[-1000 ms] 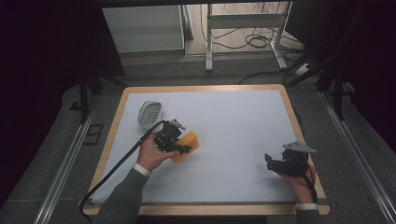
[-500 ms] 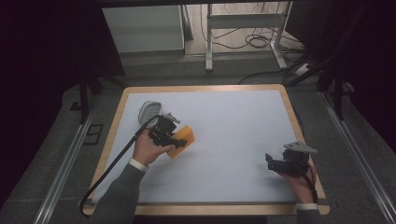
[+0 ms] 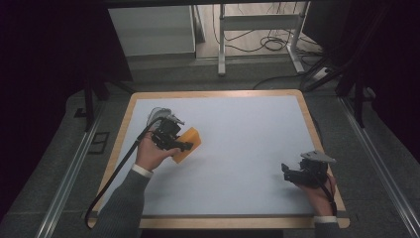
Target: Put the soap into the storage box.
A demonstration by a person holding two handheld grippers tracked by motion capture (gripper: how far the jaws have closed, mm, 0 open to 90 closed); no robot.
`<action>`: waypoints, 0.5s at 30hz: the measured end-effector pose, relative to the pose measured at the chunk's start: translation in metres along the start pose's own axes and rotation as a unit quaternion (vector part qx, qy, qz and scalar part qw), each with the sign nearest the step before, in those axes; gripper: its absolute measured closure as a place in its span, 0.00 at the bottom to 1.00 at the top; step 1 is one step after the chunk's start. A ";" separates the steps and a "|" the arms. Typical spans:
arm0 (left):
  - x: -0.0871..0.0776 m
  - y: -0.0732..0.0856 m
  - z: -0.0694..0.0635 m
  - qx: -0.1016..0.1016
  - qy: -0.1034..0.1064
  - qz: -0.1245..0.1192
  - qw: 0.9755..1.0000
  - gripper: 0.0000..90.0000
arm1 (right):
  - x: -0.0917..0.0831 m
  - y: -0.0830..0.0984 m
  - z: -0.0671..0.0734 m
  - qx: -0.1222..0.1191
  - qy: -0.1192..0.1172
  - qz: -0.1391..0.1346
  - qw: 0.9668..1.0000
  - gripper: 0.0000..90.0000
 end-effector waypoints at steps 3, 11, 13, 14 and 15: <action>-0.002 -0.001 0.003 -0.002 -0.001 -0.001 1.000 0.68 | 0.000 0.000 0.000 0.000 0.000 0.000 1.000 0.07; -0.005 -0.002 0.009 -0.008 -0.004 -0.005 1.000 0.68 | 0.000 0.001 -0.001 -0.001 0.001 0.002 1.000 0.07; -0.006 -0.003 0.011 -0.008 -0.006 -0.005 1.000 0.68 | 0.000 0.001 -0.001 -0.001 0.002 0.002 1.000 0.07; -0.007 -0.004 0.011 -0.009 -0.006 -0.006 1.000 0.68 | 0.000 0.001 -0.001 0.000 0.002 0.002 1.000 0.07; -0.007 -0.004 0.012 -0.011 -0.006 -0.007 1.000 0.68 | 0.000 0.001 -0.001 0.000 0.002 0.002 1.000 0.07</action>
Point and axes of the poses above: each handheld gripper's, and its own axes: x roughly forward along the jaws, y roughly out of its underside, z roughly to its left, the point moved 10 cm from there along x, roughly forward along the jaws, and after that the axes turned 6 degrees about x, right-handed, at the moved point
